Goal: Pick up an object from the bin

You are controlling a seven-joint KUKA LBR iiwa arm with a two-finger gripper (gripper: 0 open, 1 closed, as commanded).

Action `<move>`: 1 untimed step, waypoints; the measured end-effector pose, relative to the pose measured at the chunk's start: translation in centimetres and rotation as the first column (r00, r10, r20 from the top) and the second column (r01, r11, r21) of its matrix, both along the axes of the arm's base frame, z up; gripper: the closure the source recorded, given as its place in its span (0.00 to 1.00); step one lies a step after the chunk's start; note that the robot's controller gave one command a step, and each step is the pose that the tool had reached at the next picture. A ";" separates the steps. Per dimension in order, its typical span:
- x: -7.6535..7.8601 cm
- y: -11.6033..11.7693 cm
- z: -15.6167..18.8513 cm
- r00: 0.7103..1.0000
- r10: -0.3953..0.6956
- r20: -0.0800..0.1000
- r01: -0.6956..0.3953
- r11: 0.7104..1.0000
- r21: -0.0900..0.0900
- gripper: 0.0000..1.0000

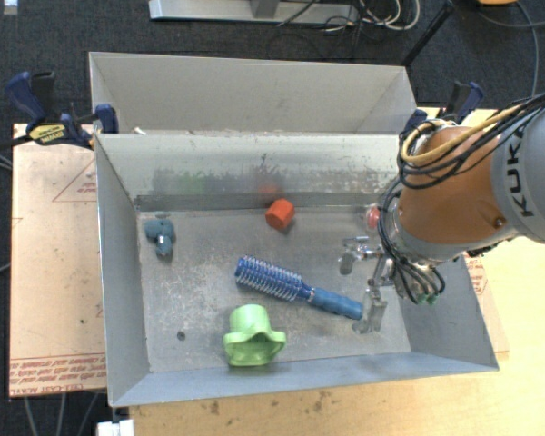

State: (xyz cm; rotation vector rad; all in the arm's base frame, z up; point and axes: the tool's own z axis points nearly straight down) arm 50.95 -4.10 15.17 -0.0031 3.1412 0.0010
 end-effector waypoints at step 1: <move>3.6 0.7 -8.6 1.000 0.008 -0.004 -0.008 1.000 0.001 0.00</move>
Offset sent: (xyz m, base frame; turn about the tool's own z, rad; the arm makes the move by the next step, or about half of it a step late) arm 0.0367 0.0054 -0.0817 -0.0068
